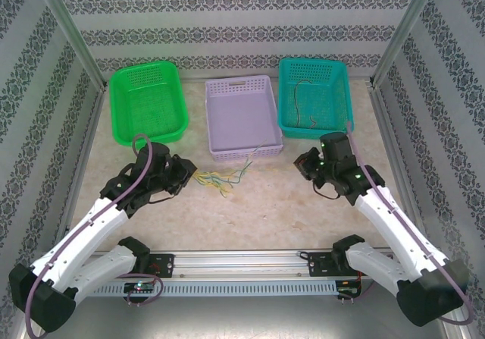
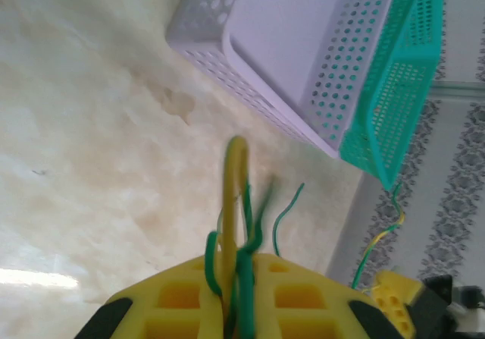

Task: Untangle the cables

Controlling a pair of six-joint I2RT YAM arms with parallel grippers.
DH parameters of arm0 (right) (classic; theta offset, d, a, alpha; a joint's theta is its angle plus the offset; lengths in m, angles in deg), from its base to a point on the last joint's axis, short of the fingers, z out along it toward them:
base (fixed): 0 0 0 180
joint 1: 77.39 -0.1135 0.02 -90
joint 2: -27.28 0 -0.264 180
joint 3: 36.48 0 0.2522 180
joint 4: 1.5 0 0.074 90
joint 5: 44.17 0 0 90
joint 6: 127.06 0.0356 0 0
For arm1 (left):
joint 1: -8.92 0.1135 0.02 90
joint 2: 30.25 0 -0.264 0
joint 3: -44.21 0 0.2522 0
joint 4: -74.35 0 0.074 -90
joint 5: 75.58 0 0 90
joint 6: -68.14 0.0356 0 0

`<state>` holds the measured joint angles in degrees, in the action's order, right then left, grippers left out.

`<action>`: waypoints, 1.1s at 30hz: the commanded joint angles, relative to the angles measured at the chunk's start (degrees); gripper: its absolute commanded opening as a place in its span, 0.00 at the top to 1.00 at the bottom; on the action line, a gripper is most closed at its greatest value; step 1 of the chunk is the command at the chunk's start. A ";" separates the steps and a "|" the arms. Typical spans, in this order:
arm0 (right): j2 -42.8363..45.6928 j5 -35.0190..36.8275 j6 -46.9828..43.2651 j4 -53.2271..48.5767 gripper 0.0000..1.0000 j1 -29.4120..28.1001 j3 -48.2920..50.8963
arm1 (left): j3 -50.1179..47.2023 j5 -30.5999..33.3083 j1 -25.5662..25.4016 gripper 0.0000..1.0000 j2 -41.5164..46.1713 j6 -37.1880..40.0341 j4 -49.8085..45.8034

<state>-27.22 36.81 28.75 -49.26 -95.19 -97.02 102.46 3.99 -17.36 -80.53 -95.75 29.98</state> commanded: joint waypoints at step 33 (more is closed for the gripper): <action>-3.54 9.12 -21.58 -2.22 1.00 21.38 -31.66 | -11.47 4.71 8.58 0.78 -6.69 5.53 6.29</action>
<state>-31.33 47.61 8.53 -53.19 -72.42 -124.41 93.37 13.60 -10.13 -84.64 -88.32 28.28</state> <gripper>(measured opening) 0.062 0.176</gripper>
